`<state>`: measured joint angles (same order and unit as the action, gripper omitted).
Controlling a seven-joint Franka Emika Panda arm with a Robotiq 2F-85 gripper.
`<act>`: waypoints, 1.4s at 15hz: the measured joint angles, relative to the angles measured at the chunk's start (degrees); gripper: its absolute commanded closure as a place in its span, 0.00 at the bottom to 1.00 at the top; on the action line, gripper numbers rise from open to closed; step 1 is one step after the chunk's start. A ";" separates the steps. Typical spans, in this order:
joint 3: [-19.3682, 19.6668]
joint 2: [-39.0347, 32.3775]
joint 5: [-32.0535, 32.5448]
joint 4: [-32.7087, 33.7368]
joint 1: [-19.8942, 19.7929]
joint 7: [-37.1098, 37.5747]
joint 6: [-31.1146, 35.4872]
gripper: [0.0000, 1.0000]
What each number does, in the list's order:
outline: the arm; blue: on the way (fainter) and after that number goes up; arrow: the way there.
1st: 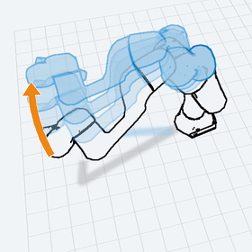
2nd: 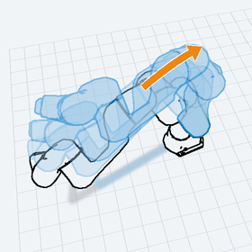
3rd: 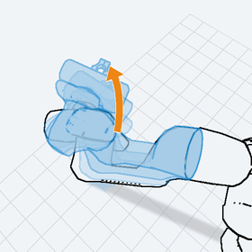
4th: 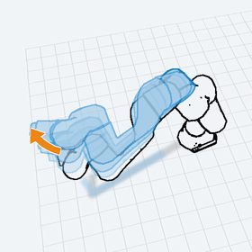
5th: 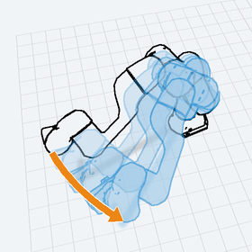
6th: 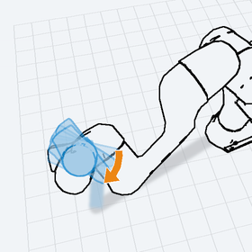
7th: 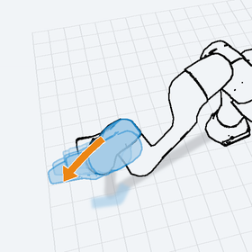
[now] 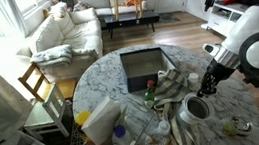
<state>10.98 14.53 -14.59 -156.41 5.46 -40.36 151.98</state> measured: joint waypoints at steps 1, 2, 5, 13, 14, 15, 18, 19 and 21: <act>-0.83 0.41 2.30 0.39 -0.96 2.35 0.02 0.99; -1.99 0.90 5.68 0.81 -2.31 6.05 0.02 0.99; -9.41 2.65 17.17 2.41 -10.08 19.80 -0.34 0.99; -26.76 6.96 48.03 4.92 -20.18 52.55 -11.13 0.99; -27.76 6.91 50.57 4.95 -19.52 55.35 -12.85 0.99; -28.59 6.82 53.01 4.97 -18.80 57.92 -14.37 0.99; -30.33 6.03 61.46 4.96 -16.13 65.87 -18.03 0.96; -30.27 5.45 62.23 4.95 -14.88 67.45 -18.19 0.96; -29.89 4.30 62.23 4.98 -13.12 68.45 -18.19 0.96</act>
<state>-18.91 18.82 47.64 -151.43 -7.67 28.08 133.79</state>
